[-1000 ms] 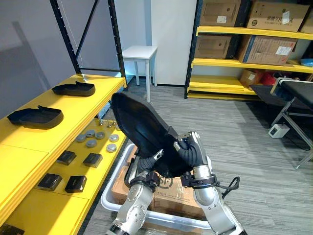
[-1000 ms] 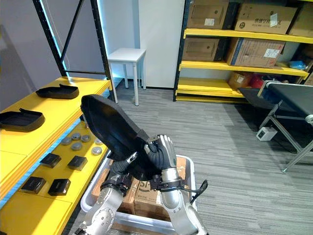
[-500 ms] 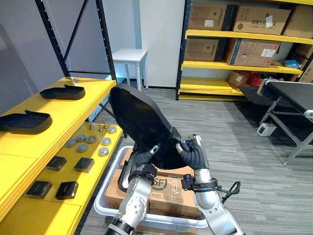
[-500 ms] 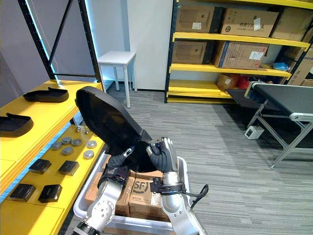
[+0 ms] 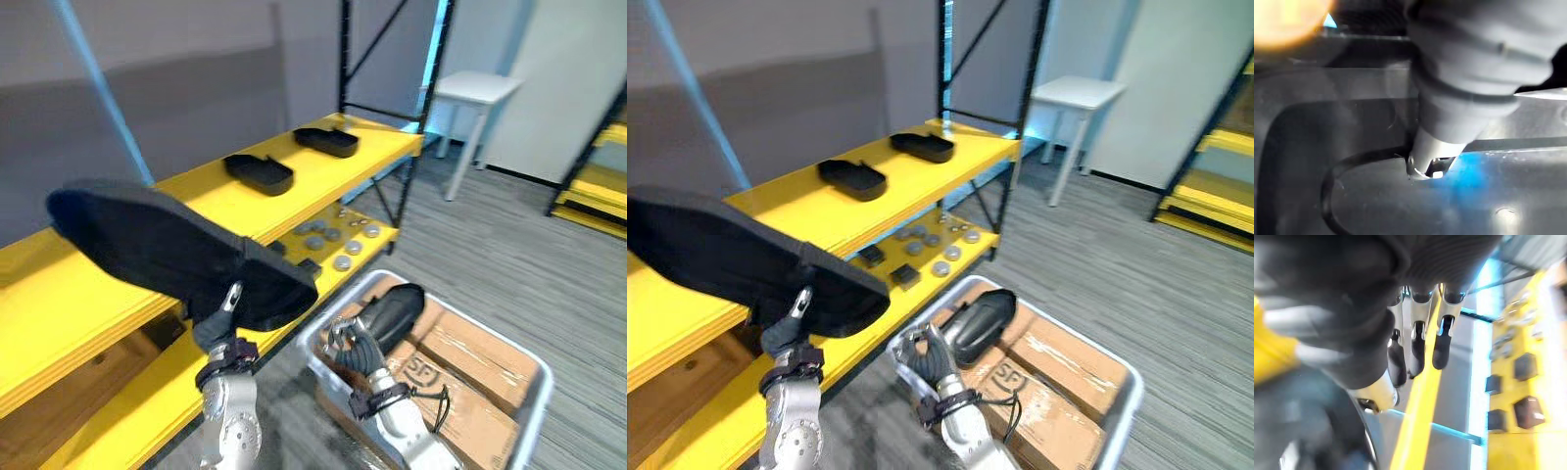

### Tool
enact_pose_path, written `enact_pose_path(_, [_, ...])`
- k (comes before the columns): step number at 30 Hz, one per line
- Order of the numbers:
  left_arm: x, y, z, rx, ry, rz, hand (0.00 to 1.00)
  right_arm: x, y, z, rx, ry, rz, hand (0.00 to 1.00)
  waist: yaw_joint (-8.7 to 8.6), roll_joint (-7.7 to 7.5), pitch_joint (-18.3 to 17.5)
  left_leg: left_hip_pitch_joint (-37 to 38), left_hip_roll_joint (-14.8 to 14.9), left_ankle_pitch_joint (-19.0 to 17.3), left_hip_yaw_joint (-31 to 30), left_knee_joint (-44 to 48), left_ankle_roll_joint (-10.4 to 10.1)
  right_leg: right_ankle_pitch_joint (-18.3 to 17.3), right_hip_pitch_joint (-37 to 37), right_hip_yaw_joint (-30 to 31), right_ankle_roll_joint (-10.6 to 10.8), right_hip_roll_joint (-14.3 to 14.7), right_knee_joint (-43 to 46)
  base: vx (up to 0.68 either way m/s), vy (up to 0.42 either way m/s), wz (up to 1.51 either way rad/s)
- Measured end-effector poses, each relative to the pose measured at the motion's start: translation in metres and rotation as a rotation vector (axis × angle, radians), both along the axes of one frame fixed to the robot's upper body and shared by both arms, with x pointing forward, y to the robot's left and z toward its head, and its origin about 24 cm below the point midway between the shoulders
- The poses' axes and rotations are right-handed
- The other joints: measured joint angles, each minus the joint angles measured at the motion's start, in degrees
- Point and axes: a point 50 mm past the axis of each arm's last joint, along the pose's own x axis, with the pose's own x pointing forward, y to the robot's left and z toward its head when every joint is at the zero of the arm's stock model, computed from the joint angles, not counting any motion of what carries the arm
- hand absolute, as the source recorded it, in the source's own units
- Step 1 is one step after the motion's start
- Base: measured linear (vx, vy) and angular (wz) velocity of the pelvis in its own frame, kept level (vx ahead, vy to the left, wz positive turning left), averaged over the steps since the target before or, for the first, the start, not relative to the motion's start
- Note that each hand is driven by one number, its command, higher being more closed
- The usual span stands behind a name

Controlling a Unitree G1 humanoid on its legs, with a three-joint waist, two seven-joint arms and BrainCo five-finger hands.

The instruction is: Walk over and take plastic housings, then place them on the shelf

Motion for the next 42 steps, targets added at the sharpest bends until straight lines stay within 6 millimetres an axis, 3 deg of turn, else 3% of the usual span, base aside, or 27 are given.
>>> enact_pose_path(2, [-0.018,0.012,-0.01,0.161,0.1,0.064,1.0,0.001,-0.01,-0.001,0.015,0.009,-0.047,0.0,0.11,-0.04,-0.1,1.06,-1.9,4.14,-0.67,-1.32,-0.98,-0.58,1.19,-0.8,1.25,-1.85,0.76,0.16,0.17,0.27])
enact_pose_path(3, [-0.022,0.018,-0.011,0.219,0.129,0.084,1.0,-0.001,-0.014,-0.005,0.032,0.026,-0.075,0.0,0.13,-0.62,-0.08,1.43,-3.23,4.09,-0.75,-1.18,-0.86,-1.67,1.35,-1.43,2.32,-4.06,3.11,0.25,0.242,0.49])
enact_pose_path(5, [-0.024,0.02,-0.009,0.354,0.166,0.1,1.0,-0.005,-0.026,-0.011,0.055,0.054,-0.137,0.0,-0.3,-1.05,0.17,2.26,-6.64,2.05,-3.24,-0.53,0.23,-3.85,1.4,-3.83,2.82,-10.3,12.53,0.25,0.233,0.78])
enact_pose_path(6, [-0.023,0.017,-0.006,0.427,0.178,0.095,1.0,-0.008,-0.036,-0.016,0.052,0.075,-0.17,0.0,-0.37,-0.88,0.42,3.46,-8.5,1.88,-5.61,0.05,1.03,-3.87,1.2,-3.95,2.74,-15.16,22.02,0.24,0.267,0.91])
enact_pose_path(7, [-0.022,0.016,-0.003,0.472,0.173,0.094,1.0,-0.009,-0.039,-0.018,0.055,0.085,-0.184,0.0,-0.41,-1.34,0.74,4.46,-9.68,1.09,-6.94,0.5,1.65,-3.46,0.99,-3.39,1.33,-18.06,27.68,0.25,0.323,1.31])
enact_pose_path(8, [-0.021,0.018,0.003,0.547,0.165,0.101,1.0,-0.012,-0.045,-0.02,0.059,0.09,-0.205,0.0,-0.95,-1.9,1.19,6.09,-11.41,-0.72,-10.27,1.09,2.43,0.39,-0.91,1.82,-5.65,-21.78,37.75,0.18,0.262,1.46])
enact_pose_path(9, [-0.02,0.02,0.009,0.604,0.153,0.114,1.0,-0.012,-0.05,-0.019,0.063,0.087,-0.223,0.0,-1.99,-1.47,1.34,6.51,-11.58,-1.74,-14.28,1.11,3.3,-1.43,-5.5,12.97,-6.01,-20.04,44.78,0.16,0.119,1.55])
enact_pose_path(10, [-0.018,0.022,0.013,0.632,0.144,0.123,1.0,-0.013,-0.05,-0.018,0.077,0.086,-0.225,0.0,-2.46,-1.42,1.48,6.43,-11.46,-1.87,-16.28,0.99,3.51,-5.33,-8.0,18.04,-4.79,-17.17,46.78,0.17,-0.011,1.67])
enact_pose_path(11, [-0.013,0.025,0.02,0.667,0.126,0.139,1.0,-0.013,-0.051,-0.017,0.112,0.091,-0.226,0.0,-3.26,-1.23,2.1,6.42,-11.32,-1.76,-20.22,0.75,3.68,-10.63,-11.2,25.27,-4.1,-10.5,46.75,0.18,-0.061,1.4])
enact_pose_path(12, [-0.01,0.025,0.023,0.681,0.115,0.138,1.0,-0.015,-0.053,-0.017,0.128,0.091,-0.236,0.0,-3.49,-1.37,2.38,6.57,-11.52,-1.72,-21.87,0.62,3.7,-12.32,-12.07,27.8,-3.88,-7.79,44.51,0.23,-0.073,1.72])
enact_pose_path(13, [-0.006,0.024,0.026,0.702,0.103,0.131,1.0,-0.018,-0.06,-0.016,0.166,0.092,-0.261,0.0,-3.78,-1.46,2.48,7.29,-12.38,-1.28,-24.72,-0.15,3.46,-13.79,-13.18,32.16,-3.32,-3.03,35.39,0.2,-0.067,1.23])
enact_pose_path(15, [-0.002,0.023,0.027,0.721,0.094,0.112,1.0,-0.023,-0.072,-0.018,0.182,0.101,-0.303,0.0,-4.49,-1.91,2.43,7.93,-13.47,-1.15,-27.7,-0.1,3.16,-13.24,-14.17,36.22,-3.32,0.51,23.6,0.21,-0.134,1.38])
enact_pose_path(16, [0.004,0.019,0.032,0.746,0.069,0.087,1.0,-0.032,-0.083,-0.022,0.186,0.114,-0.351,0.0,-5.03,-3.52,2.39,8.13,-15.61,-1.68,-29.76,0.19,2.3,-3.28,-14.67,38.46,-2.64,0.99,15.6,0.18,-0.17,1.27])
enact_pose_path(17, [0.005,0.018,0.031,0.74,0.068,0.078,1.0,-0.033,-0.085,-0.023,0.183,0.117,-0.358,0.0,-5.28,-3.35,2.55,8.33,-16.03,-1.97,-30.29,0.2,1.92,-4.08,-14.57,38.4,-0.97,0.66,16.32,0.21,-0.147,0.86])
enact_pose_path(18, [0.006,0.015,0.03,0.725,0.063,0.049,1.0,-0.037,-0.092,-0.027,0.162,0.136,-0.37,0.0,-4.64,-1.96,2.53,8.42,-14.66,-2.18,-30.53,0.05,1.6,-3.85,-13.14,37.59,-1.27,1.51,14.48,0.18,-0.093,0.18])
enact_pose_path(21, [0.012,0.014,0.037,0.651,0.014,0.002,1.0,-0.042,-0.095,-0.032,0.153,0.163,-0.359,0.0,-4.65,-1.11,2.47,7.5,-11.65,-3.41,-29.93,0.02,-0.08,0.28,-9.77,37.02,-2.4,4.85,4.75,0.19,-0.077,-0.14])
enact_pose_path(26, [0.05,0.005,0.046,0.416,-0.058,-0.116,1.0,-0.063,-0.106,-0.044,0.18,0.238,-0.359,0.0,-7.5,-0.48,3.21,5.85,-11.16,-3.45,-32.25,0.02,-0.54,1.02,-8.61,33.91,-2.75,5.38,1.39,0.11,-0.034,0.24])
enact_pose_path(30, [0.078,0.02,0.064,0.292,-0.1,-0.153,1.0,-0.074,-0.102,-0.053,0.19,0.297,-0.308,0.0,-8.39,0.29,4.3,5.56,-11.14,-3.44,-30.49,-1.15,-0.57,1.0,-10.09,35.24,-2.77,5.46,1.17,0.02,0.023,-0.13])
enact_pose_path(34, [0.112,0.031,0.108,0.314,-0.154,-0.184,1.0,-0.088,-0.089,-0.059,0.193,0.351,-0.237,0.0,-8.67,0.14,5.41,4.0,-10.99,-3.06,-28.39,-1.81,-0.82,1.67,-12.71,37.21,-2.91,5.66,1.12,0.0,0.011,-0.23])
enact_pose_path(37, [0.137,0.033,0.14,0.396,-0.134,-0.224,1.0,-0.097,-0.073,-0.065,0.196,0.401,-0.16,0.0,-10.29,-0.17,6.23,4.13,-11.03,-2.8,-26.89,-1.89,-0.83,1.72,-12.91,38.08,-2.95,5.6,1.06,0.03,0.012,-0.13])
enact_pose_path(42, [0.163,0.026,0.159,0.468,-0.038,-0.258,1.0,-0.099,-0.052,-0.067,0.195,0.426,-0.045,0.0,-11.59,-0.27,7.7,3.98,-11.09,-2.7,-25.58,-2.01,-0.85,1.84,-13.65,39.15,-3.11,5.62,1.05,0.04,0.011,-0.13])
